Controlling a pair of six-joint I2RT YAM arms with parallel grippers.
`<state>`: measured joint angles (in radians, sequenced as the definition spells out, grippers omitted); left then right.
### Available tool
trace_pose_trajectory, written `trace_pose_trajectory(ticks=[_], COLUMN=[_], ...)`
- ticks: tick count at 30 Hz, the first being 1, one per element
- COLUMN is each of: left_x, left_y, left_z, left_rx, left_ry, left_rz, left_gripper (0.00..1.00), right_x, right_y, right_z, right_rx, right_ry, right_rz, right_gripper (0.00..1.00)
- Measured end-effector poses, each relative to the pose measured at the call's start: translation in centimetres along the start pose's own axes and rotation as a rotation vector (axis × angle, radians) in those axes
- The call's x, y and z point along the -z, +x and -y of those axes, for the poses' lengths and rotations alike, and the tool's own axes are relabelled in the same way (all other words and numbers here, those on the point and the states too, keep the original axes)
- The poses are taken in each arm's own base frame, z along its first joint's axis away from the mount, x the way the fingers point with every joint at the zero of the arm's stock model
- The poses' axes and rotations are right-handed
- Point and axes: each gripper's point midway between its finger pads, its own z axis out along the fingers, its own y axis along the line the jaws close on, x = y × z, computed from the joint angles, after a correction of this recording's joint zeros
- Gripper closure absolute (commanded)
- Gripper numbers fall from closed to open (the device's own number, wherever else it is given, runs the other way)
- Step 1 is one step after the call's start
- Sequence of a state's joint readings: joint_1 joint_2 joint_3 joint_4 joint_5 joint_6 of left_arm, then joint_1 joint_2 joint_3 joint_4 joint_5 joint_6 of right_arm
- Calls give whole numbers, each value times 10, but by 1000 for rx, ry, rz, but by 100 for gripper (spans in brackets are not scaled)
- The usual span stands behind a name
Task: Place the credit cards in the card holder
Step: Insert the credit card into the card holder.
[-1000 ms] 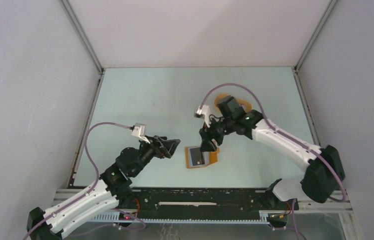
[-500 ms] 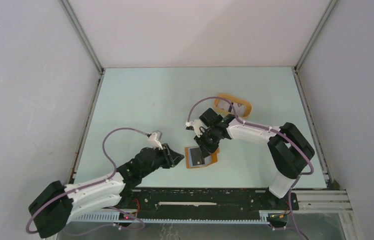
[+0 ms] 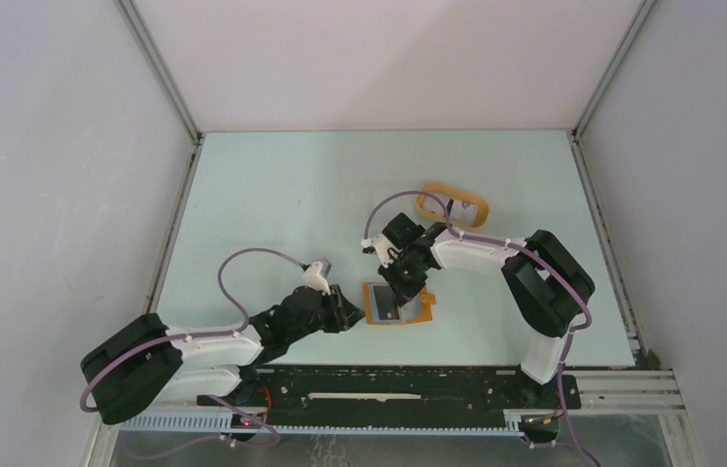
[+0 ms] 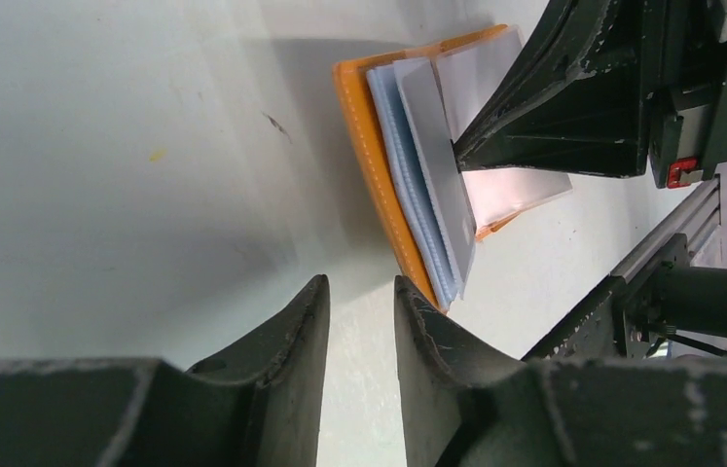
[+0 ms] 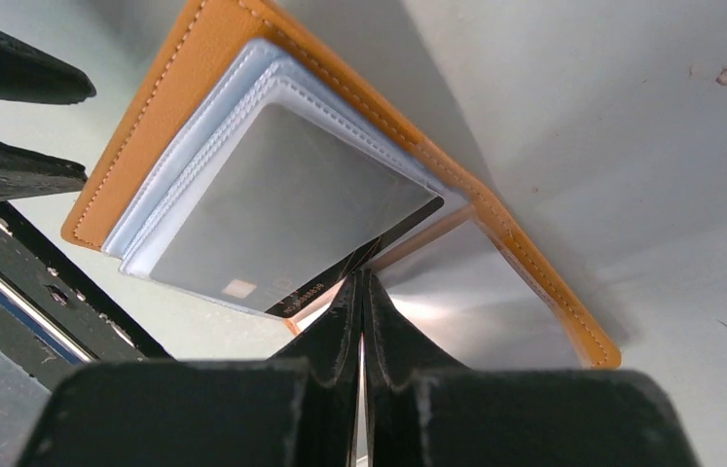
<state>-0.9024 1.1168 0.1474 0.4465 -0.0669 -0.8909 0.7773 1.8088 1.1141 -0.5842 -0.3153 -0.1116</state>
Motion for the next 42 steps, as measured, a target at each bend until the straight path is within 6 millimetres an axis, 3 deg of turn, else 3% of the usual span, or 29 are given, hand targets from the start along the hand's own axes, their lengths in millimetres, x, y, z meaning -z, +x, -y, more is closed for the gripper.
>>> trace_pose_trajectory(ticks=[7,17,29,39,42], left_x=[0,16,-3,-17,-19], left_y=[-6,-35,-16,-19,-19], left_z=[6,34,24,36,36], left_rx=[-3,1,10,19,21], left_ry=[9,88,58,81,82], left_rz=[13,107,36,26,23], left_gripper=[66,63,59,58,54], right_x=[0,0,-1,-1,-1], right_y=[-1,-3,-4,-4,-4], right_z=[0,-1,-2,-2,-2], right_rx=[-3,-3,-9,-15,-15], right_ry=[0,-9,-26,-33,-35], right_rz=[1,1,-1,-3,-4], right_gripper=[89,88,89,89,89])
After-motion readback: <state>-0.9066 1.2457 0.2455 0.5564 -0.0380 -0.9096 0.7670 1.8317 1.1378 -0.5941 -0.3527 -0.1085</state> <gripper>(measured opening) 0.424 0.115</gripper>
